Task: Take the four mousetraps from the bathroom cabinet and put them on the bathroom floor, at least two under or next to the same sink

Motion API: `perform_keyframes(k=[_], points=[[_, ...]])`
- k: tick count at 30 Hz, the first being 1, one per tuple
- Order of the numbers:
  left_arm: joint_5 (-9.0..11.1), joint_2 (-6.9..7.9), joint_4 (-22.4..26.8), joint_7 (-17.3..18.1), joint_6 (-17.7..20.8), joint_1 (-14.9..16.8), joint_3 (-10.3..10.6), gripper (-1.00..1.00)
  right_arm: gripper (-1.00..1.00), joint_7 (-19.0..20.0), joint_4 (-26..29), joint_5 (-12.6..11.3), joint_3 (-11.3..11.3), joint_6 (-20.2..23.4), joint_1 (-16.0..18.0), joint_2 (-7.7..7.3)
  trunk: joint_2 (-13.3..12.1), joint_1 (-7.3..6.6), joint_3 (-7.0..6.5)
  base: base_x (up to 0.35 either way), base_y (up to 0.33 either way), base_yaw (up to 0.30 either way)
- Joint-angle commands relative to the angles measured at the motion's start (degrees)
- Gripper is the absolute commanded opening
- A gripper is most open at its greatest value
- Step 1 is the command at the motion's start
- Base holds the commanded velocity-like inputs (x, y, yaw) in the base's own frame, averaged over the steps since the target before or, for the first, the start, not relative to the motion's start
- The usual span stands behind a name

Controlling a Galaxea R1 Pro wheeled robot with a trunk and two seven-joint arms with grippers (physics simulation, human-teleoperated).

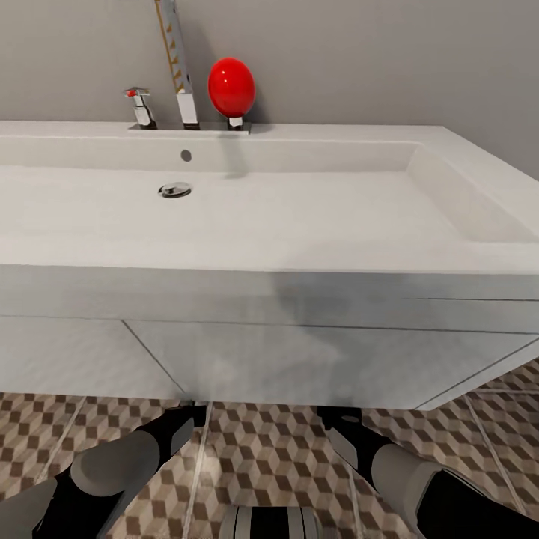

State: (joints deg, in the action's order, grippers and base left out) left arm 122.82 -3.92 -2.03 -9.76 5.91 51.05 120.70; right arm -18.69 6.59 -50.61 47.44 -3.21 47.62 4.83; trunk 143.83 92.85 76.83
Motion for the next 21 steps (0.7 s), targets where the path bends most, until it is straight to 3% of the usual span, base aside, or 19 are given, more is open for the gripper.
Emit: perform_keyframes(k=[1, 21], points=[[0.1, -0.04, -0.1, -0.3, 0.3, 0.0, 0.5, -1.00, -1.00, 0.0, 0.0, -0.8, 0.4, -0.3, 0.0, 0.00, 0.0, -0.01, 0.13, 0.000, 0.000, 0.000], [0.1, -0.03, -0.1, -0.3, 0.3, 0.0, 0.5, -1.00, -1.00, 0.1, 0.1, -0.8, 0.5, -0.5, 0.0, -0.15, 0.0, -0.01, 1.19, 0.000, 0.000, 0.000]])
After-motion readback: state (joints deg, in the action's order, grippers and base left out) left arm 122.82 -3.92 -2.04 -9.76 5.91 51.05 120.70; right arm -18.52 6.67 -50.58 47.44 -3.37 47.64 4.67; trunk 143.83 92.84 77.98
